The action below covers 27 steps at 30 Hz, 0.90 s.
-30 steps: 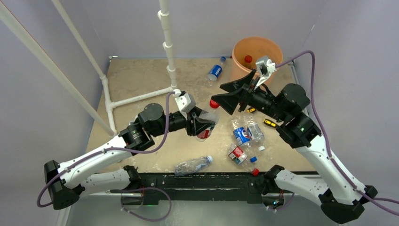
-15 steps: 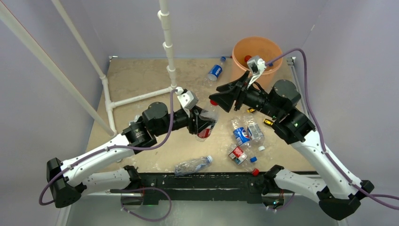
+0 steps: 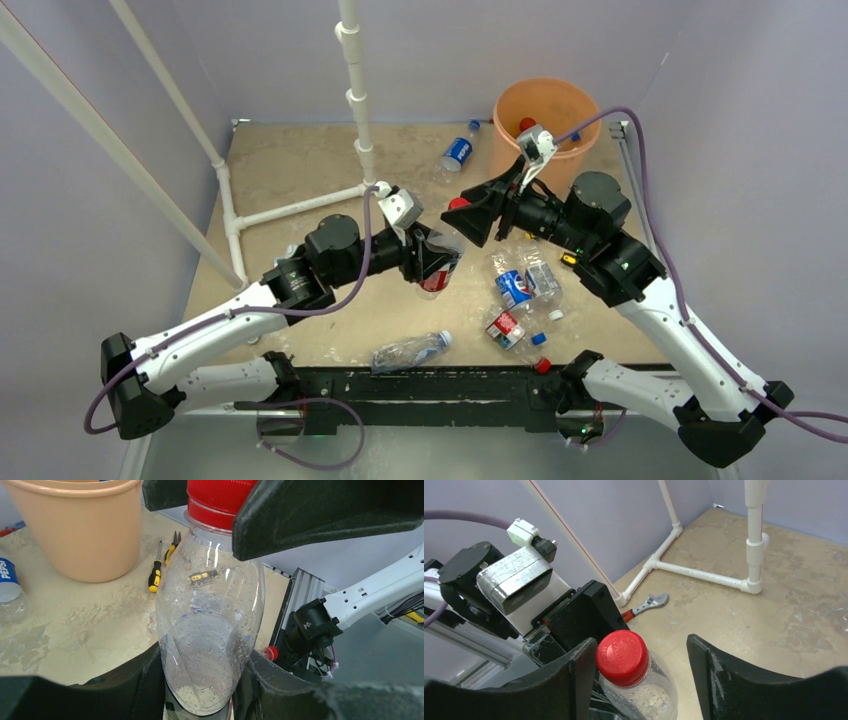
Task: Put the plastic bottles in the bin
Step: Place the plastic bottle in the trash bin.
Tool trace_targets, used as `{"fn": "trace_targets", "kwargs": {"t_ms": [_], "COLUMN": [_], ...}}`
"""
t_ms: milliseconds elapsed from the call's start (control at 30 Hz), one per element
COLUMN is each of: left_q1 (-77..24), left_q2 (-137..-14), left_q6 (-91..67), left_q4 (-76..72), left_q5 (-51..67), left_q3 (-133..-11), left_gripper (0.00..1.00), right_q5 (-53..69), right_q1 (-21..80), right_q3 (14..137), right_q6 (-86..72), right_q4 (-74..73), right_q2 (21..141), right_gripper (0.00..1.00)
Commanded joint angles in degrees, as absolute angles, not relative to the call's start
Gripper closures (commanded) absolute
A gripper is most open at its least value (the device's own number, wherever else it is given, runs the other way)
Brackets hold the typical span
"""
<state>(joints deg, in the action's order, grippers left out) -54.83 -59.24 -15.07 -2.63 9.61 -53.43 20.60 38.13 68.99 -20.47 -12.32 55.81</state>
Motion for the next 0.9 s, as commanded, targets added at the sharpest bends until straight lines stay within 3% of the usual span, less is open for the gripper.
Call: {"fn": "trace_targets", "kwargs": {"t_ms": [0, 233, 267, 300, 367, 467, 533, 633, 867], "left_q1": [-55.0, -55.0, -55.0, -55.0, -55.0, -55.0, -55.0, -55.1, -55.0], "left_q2": [-59.5, -59.2, -59.2, -59.0, -58.6, -57.2, -55.1, -50.0, -32.8], "left_q6": [-16.2, -17.0, -17.1, -17.2, -17.4, -18.5, -19.1, -20.1, -20.8], "left_q4": [-5.7, -5.4, -5.3, -5.1, -4.9, -4.6, -5.3, -7.3, -7.2], "left_q5": [9.4, 9.8, 9.8, 9.8, 9.4, 6.6, 4.0, 0.7, -8.3], "left_q3": [-56.1, -56.0, -56.1, -56.1, -56.0, -55.5, -54.4, -51.1, -43.8], "left_gripper": [1.00, 0.99, 0.92, 0.80, 0.57, 0.35, 0.11, 0.03, 0.01], "right_q5": [20.8, 20.5, 20.7, 20.7, 20.3, 18.7, 15.3, 10.9, -7.0], "right_q1": [38.4, 38.4, 38.4, 38.4, 38.3, 38.4, 38.4, 38.4, 38.3], "right_q3": [68.4, 67.9, 67.9, 67.9, 67.8, 68.2, 68.9, 70.0, 73.0], "right_q6": [-19.9, -20.6, -20.6, -20.6, -20.6, -20.6, -20.4, -20.0, -16.4], "right_q4": [-11.8, -10.2, -10.1, -9.8, -9.1, -8.7, -8.9, -10.0, -5.9], "right_q2": [55.3, 55.1, 55.2, 55.0, 54.3, 52.7, 51.3, 49.0, 44.5], "right_gripper": [0.37, 0.84, 0.94, 1.00, 1.00, 1.00, 1.00, 1.00, 1.00]}}
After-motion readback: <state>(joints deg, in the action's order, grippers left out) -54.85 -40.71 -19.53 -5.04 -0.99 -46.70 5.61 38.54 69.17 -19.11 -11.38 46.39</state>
